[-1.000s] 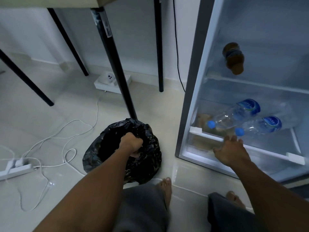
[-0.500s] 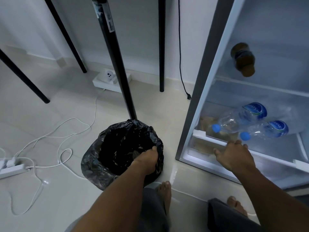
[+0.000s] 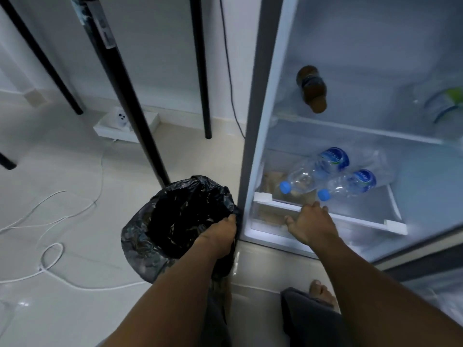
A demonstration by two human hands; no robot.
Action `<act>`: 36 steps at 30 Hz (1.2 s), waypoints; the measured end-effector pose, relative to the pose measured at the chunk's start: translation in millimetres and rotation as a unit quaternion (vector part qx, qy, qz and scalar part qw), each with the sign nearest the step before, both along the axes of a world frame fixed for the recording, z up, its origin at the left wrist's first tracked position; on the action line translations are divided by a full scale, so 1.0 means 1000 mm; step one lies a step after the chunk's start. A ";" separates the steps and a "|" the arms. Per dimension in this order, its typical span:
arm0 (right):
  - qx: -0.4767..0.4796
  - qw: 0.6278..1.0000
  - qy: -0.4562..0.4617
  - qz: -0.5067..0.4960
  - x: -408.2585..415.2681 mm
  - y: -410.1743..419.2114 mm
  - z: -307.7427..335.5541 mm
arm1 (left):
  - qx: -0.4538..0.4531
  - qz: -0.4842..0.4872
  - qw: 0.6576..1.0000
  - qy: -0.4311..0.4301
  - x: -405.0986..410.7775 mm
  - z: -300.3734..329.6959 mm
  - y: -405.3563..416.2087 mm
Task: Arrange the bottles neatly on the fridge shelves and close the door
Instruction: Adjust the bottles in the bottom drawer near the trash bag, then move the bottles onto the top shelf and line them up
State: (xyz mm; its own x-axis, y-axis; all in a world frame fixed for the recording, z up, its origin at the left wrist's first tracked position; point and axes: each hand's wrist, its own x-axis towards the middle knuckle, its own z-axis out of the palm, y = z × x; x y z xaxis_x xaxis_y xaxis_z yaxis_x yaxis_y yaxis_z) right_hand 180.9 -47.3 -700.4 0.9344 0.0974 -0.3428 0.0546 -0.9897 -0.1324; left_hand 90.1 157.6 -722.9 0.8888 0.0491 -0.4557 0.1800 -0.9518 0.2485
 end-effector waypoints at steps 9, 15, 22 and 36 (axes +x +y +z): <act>0.068 0.998 0.002 0.013 -0.009 -0.025 0.013 | 0.032 0.032 0.995 -0.090 0.025 0.030 -0.029; 0.106 0.993 -0.054 -0.026 -0.018 -0.028 0.020 | -0.067 -0.009 0.984 -0.163 0.040 0.045 -0.073; 0.163 0.979 -0.110 -0.062 -0.009 -0.038 0.020 | -0.145 0.109 0.948 -0.262 0.075 0.048 -0.106; 0.225 0.956 -0.158 -0.105 0.030 -0.041 0.039 | -0.292 0.281 0.893 -0.195 0.127 0.066 -0.120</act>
State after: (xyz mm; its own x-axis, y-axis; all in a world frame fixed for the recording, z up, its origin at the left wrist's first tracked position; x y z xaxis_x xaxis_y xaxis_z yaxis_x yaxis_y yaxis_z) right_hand 210.6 -88.7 -661.4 0.9994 -0.0330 -0.0077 -0.0317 -0.8295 -0.5576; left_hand 217.2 37.1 -656.9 0.8955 0.3922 -0.2102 0.3797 -0.4269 0.8207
